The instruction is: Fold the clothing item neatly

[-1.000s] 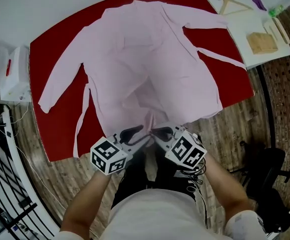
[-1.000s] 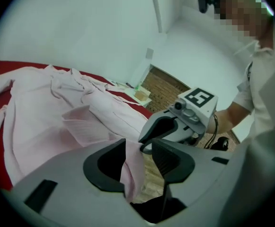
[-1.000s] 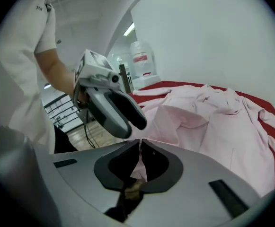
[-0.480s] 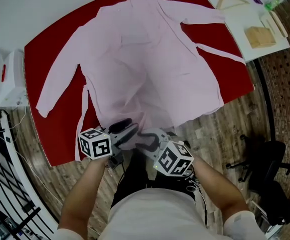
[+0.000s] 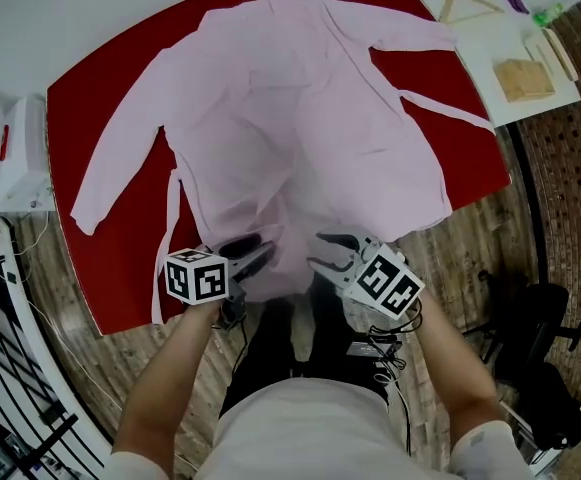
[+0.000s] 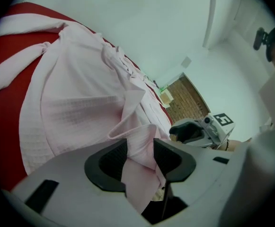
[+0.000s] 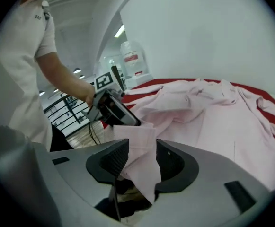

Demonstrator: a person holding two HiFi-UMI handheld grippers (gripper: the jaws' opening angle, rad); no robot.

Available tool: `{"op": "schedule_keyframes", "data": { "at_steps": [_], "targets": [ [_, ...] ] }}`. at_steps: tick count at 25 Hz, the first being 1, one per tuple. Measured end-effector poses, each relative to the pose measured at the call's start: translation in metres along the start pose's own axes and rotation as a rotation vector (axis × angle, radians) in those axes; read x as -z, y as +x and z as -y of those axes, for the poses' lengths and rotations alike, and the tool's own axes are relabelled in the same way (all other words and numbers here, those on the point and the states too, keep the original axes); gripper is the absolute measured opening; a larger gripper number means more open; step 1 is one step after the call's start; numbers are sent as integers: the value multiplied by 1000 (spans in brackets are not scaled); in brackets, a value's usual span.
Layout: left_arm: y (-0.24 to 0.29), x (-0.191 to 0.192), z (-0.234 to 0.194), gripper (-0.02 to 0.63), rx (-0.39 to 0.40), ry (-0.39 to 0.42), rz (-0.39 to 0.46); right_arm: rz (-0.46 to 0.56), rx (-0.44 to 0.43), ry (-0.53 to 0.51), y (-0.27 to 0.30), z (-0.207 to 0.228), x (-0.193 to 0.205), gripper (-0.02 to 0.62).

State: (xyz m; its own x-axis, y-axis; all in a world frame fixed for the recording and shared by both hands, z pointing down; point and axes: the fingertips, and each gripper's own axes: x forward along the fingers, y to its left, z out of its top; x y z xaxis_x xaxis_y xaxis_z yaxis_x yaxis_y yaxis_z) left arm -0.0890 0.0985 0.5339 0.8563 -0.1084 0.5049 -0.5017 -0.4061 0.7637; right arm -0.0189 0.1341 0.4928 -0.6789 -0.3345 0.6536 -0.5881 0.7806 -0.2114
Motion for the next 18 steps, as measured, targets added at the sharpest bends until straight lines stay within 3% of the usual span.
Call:
{"op": "schedule_keyframes", "data": {
  "at_steps": [3, 6, 8, 9, 11, 18],
  "targets": [
    [0, 1, 0, 178, 4, -6, -5, -35, -64, 64, 24, 5, 10, 213],
    [0, 0, 1, 178, 8, -8, -9, -63, -122, 115, 44, -1, 14, 221],
    [0, 1, 1, 178, 11, -1, -13, -75, -141, 126, 45, -6, 15, 208],
    [-1, 0, 2, 179, 12, 7, -14, -71, -140, 130, 42, -8, 15, 138],
    [-5, -3, 5, 178, 15, 29, -5, -49, -115, 146, 33, -10, 14, 85],
    [-31, -40, 16, 178, -14, 226, 58, 35, 27, 316, -8, -20, 32, 70]
  ]
}}
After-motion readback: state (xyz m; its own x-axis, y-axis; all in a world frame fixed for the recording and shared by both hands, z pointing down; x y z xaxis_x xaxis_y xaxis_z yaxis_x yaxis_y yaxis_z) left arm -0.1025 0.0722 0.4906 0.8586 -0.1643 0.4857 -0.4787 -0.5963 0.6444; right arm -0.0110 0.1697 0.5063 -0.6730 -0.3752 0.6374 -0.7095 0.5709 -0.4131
